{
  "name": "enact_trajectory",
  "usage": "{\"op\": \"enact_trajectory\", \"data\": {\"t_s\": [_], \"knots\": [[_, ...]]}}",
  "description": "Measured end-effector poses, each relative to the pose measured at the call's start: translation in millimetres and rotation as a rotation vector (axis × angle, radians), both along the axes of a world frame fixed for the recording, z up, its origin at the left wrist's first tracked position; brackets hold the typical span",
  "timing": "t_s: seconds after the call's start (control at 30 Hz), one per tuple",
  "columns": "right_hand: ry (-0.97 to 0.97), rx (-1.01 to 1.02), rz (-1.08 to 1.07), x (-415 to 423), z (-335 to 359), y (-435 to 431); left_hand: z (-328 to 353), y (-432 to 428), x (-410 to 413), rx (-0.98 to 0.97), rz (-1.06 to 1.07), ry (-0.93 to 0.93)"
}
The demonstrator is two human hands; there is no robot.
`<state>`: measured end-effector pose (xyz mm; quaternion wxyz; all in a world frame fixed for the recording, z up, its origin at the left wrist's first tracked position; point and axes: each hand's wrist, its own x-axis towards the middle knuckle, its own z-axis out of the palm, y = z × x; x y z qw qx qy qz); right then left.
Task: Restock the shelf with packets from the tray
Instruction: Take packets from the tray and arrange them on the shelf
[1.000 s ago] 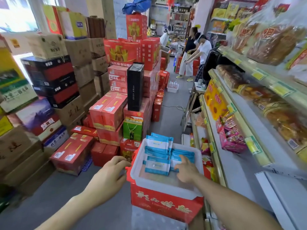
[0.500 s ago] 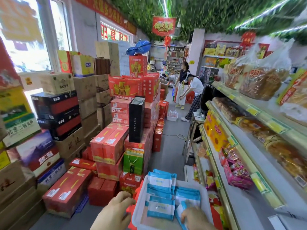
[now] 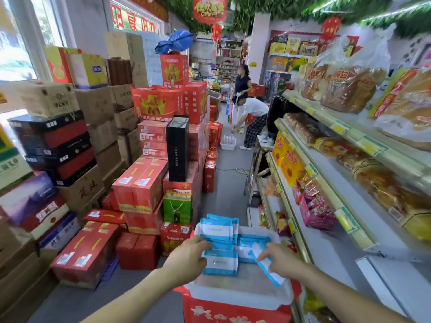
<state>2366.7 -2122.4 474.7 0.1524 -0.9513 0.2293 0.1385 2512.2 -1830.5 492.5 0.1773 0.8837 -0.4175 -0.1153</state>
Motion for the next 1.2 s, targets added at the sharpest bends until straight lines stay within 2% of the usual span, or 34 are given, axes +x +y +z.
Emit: {"op": "enact_trajectory", "data": {"t_s": [0.3,0.47,0.6,0.7,0.83,1.07,1.2], "knots": [[-0.012,-0.071,0.022,-22,31,6,-43,-76,22,0.205,-0.184,0.097],[-0.048,-0.06,-0.013,-32,43,14,-70,-93,39,0.42,-0.296,0.015],[-0.075,-0.05,-0.03,-39,48,21,-85,-93,42,0.502,-0.35,-0.074],[-0.086,-0.038,-0.046,-43,50,24,-99,-90,35,0.488,-0.37,-0.161],[-0.093,-0.022,-0.07,-48,49,27,-118,-82,22,0.442,-0.352,-0.172],[-0.097,-0.012,-0.094,-51,54,35,-116,-82,20,0.454,-0.338,-0.092],[-0.106,-0.024,-0.081,-54,60,38,-113,-79,18,0.356,-0.309,-0.017]]}}
